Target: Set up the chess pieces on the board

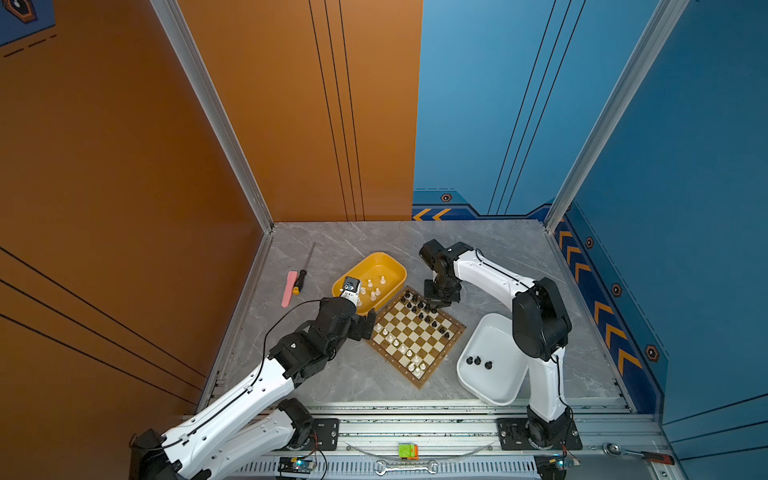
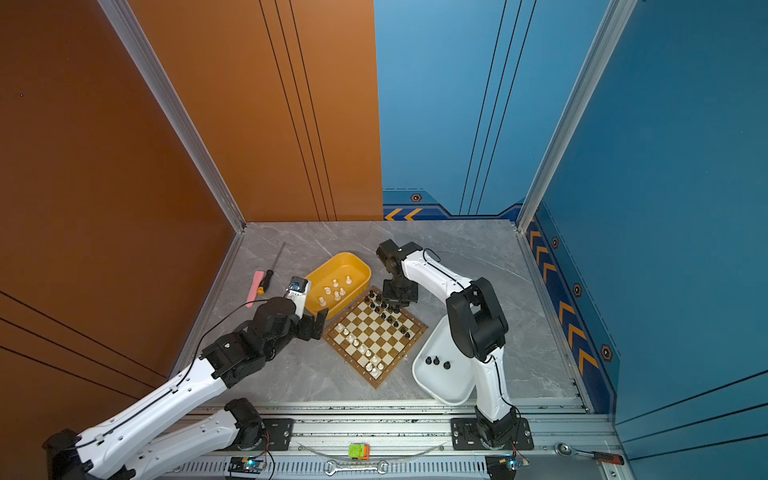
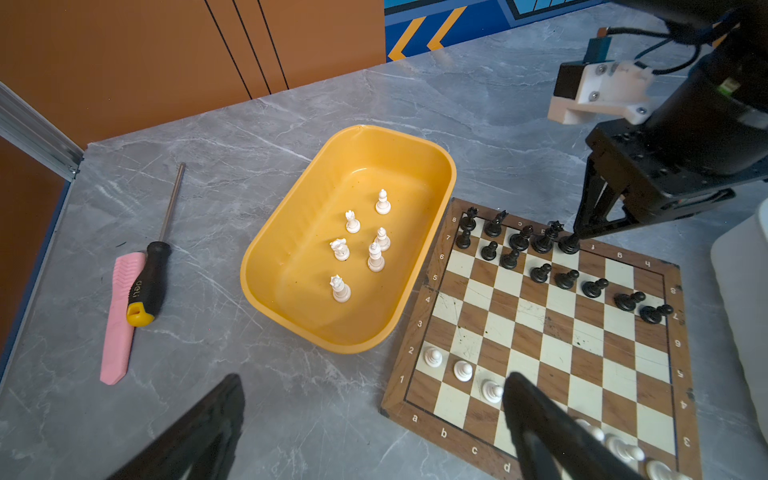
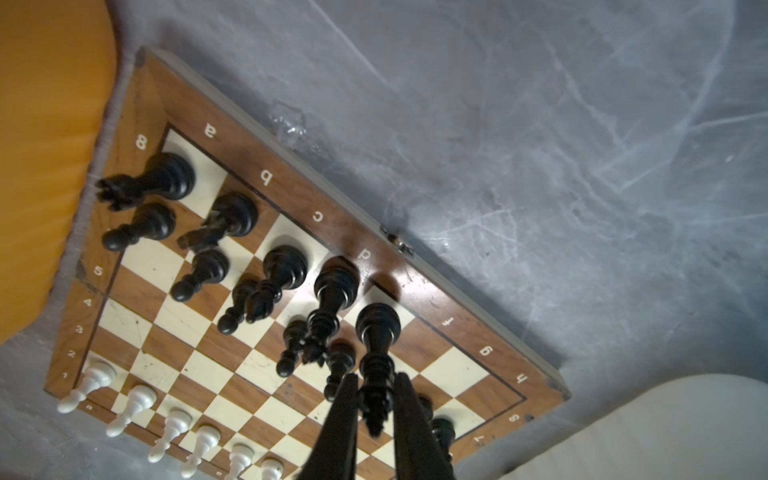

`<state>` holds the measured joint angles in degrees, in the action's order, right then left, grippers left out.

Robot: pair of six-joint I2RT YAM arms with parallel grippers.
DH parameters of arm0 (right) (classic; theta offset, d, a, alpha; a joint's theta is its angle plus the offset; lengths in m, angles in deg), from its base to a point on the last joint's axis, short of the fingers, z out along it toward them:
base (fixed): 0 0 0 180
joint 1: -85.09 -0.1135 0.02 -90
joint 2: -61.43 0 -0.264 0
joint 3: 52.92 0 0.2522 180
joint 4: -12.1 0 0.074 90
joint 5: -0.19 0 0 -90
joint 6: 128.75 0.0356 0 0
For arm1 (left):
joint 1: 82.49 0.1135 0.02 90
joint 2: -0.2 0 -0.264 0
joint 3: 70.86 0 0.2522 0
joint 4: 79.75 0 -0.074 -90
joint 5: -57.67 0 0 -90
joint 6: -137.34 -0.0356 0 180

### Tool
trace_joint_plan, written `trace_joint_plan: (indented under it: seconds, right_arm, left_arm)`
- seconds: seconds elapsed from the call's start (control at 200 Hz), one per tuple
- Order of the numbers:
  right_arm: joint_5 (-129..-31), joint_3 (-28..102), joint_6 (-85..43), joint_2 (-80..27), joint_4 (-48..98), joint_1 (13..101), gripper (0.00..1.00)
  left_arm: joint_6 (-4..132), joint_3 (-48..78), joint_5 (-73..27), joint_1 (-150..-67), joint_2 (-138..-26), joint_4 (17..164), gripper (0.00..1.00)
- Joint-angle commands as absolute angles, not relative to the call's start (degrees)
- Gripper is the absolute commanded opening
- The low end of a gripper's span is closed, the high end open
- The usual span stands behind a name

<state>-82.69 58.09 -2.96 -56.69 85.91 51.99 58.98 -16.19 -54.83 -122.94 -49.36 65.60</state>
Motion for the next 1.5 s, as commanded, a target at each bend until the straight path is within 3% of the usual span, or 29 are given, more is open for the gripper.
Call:
trace_joint_plan:
  seconds: [0.0, 0.681, 1.122, 1.497]
  right_arm:
    - [-82.6, 58.5, -3.3, -59.0, 87.6, 51.6, 0.18]
    - [-83.0, 59.0, -2.4, -57.7, 87.7, 51.2, 0.27]
    - [-83.9, 58.9, -2.1, -53.2, 89.0, 51.0, 0.46]
    - [-86.0, 56.5, -2.2, -46.7, 91.1, 51.1, 0.47]
  left_arm:
    - [59.1, -15.4, -54.8, -122.4, -49.4, 65.1, 0.98]
    - [58.5, -16.2, -54.4, -121.8, -47.5, 64.4, 0.98]
    - [58.3, -16.9, -53.4, -121.4, -46.6, 65.2, 0.98]
    - [58.4, -16.7, -51.1, -121.4, -46.8, 66.3, 0.98]
